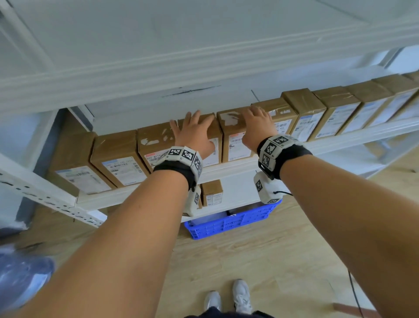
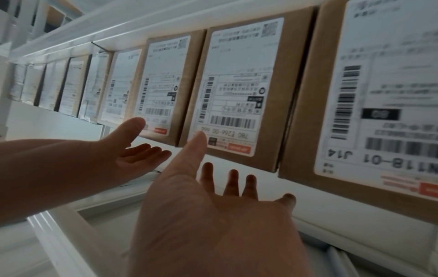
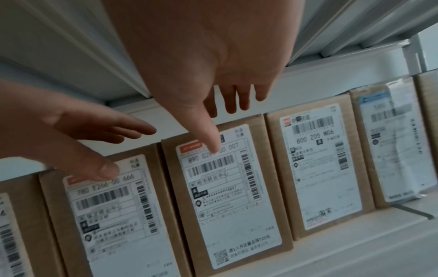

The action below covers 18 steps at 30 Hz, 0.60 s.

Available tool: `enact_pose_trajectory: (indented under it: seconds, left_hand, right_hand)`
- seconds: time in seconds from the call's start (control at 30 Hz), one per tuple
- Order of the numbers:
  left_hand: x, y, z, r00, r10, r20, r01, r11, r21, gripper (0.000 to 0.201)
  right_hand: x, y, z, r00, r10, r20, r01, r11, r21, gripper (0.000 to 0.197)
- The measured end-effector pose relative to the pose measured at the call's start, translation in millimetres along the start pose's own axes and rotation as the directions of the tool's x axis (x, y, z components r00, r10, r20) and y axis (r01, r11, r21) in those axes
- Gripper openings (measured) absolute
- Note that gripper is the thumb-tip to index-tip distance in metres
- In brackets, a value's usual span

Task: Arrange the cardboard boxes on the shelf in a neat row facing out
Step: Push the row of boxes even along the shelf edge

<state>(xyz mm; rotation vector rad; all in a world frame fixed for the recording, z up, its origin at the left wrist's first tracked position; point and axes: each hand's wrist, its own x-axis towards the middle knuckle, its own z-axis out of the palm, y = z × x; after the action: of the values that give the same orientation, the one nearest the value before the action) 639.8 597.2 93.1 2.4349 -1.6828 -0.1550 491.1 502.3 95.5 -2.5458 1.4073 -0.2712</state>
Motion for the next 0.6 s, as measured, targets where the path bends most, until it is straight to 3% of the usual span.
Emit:
enact_pose_trajectory:
  seconds: [0.2,0.37,0.6]
  left_hand:
    - [17.8,54.5,3.9,0.997,0.069,0.026,-0.069,0.998,-0.004,0.078]
    - [40.7,111.2,15.5,0.995,0.096,0.034,-0.096,0.995,0.018,0.080]
    - [71.2,181.1,35.4,0.996,0.024,0.086,-0.028,0.998,0.056,0.084]
  right_hand:
    - [0.0,53.1,-25.0,0.998,0.052,-0.046,-0.053,0.998,-0.017,0.065]
    - [12.5,106.5,-49.0,0.999,0.045,-0.022,-0.046,0.998,-0.046,0.081]
    - [35.9,179.2,-66.0,0.997,-0.001,0.075,0.004,0.999,-0.040,0.087]
